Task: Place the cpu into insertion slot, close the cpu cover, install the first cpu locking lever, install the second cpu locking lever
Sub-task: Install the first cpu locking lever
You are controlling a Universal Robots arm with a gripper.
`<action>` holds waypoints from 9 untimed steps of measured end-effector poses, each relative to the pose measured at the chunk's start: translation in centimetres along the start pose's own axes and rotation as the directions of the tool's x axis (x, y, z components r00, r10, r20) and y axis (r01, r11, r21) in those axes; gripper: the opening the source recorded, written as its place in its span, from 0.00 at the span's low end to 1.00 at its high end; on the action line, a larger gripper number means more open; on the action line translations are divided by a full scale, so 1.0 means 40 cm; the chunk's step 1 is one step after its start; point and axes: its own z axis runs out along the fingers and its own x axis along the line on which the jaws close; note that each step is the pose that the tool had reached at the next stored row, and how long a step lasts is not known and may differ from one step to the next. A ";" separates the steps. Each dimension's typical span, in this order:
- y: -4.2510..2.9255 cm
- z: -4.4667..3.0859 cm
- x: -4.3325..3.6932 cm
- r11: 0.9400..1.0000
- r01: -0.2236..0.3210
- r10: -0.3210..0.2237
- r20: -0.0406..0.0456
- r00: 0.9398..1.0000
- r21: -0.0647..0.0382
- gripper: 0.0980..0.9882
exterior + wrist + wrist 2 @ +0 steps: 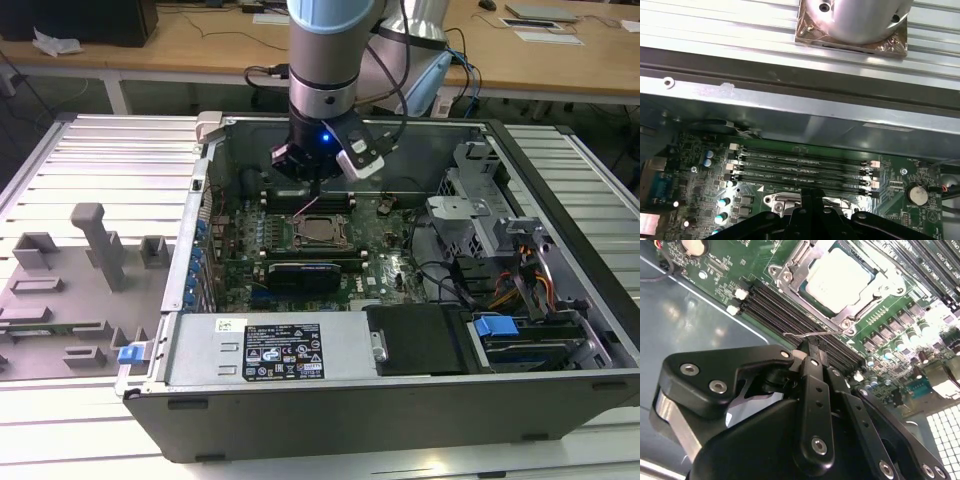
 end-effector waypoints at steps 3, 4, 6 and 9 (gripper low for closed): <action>0.000 0.001 0.001 1.000 0.003 -0.003 0.015 1.000 0.003 0.01; 0.000 0.001 0.001 1.000 0.005 -0.005 0.024 1.000 0.006 0.01; -0.001 0.004 0.002 1.000 0.011 -0.012 0.059 0.998 0.013 0.01; -0.001 0.008 0.006 1.000 0.015 -0.016 0.083 0.996 0.017 0.01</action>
